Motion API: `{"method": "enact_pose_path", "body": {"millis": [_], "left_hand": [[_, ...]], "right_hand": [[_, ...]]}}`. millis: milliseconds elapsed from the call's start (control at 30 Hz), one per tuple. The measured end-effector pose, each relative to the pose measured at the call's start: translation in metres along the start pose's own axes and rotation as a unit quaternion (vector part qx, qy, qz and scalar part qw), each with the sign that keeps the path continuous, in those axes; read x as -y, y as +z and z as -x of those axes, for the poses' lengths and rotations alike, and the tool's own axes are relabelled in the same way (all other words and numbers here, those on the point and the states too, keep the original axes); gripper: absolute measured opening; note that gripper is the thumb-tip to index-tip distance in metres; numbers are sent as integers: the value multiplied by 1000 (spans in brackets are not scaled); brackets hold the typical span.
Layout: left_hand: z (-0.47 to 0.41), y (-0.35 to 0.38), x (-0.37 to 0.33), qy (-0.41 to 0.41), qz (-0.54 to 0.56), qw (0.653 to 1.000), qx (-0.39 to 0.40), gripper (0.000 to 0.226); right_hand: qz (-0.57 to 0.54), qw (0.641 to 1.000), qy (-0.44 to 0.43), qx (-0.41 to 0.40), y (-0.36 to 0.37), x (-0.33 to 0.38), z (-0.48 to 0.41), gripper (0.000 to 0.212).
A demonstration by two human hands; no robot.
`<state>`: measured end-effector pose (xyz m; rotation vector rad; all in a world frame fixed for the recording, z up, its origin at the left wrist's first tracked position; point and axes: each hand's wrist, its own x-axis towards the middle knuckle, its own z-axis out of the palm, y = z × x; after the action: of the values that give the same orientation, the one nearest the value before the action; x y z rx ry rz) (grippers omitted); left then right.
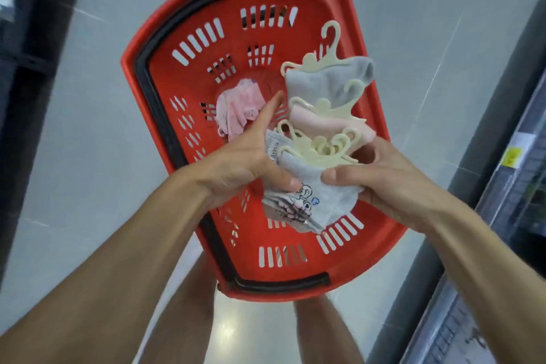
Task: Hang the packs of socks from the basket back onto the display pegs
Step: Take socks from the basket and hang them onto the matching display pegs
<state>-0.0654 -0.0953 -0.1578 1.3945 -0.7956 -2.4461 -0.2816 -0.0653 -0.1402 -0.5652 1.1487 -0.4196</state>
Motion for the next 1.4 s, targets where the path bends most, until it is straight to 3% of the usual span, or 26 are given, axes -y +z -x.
{"method": "enact_pose_path", "body": {"millis": [200,333,533,667,800,900,967,1233,1333,1400], "left_hand": [[87,9,-88,108,-33,994,8,129],[173,27,-143,165,-31,985,-48,143],[327,68,-198,231,-58,965,-111,108],[421,103,-225,297,-46,934,-192,106],[507,125,-242,359,-16,866,-348,89],[568,135,-245,420,58,795,-433,50],[608,145,-242,461,108,747,-467,38],[769,208,-183,581,230,569,-535,49],[821,236,-149,590,257,546,-537,31],[851,255,-126,575,264,549,-546,35]], "right_hand": [[86,993,-45,66,45,120,39,56],[111,985,-52,121,91,195,78,53],[189,951,-55,240,170,301,170,48],[241,926,-106,272,232,354,236,51],[322,884,-232,247,314,388,294,57],[350,843,-342,224,375,397,339,60],[357,811,-419,198,410,397,369,66],[356,682,-604,207,527,344,504,66],[377,630,-639,229,555,315,549,65],[397,612,-637,248,569,299,574,63]]}}
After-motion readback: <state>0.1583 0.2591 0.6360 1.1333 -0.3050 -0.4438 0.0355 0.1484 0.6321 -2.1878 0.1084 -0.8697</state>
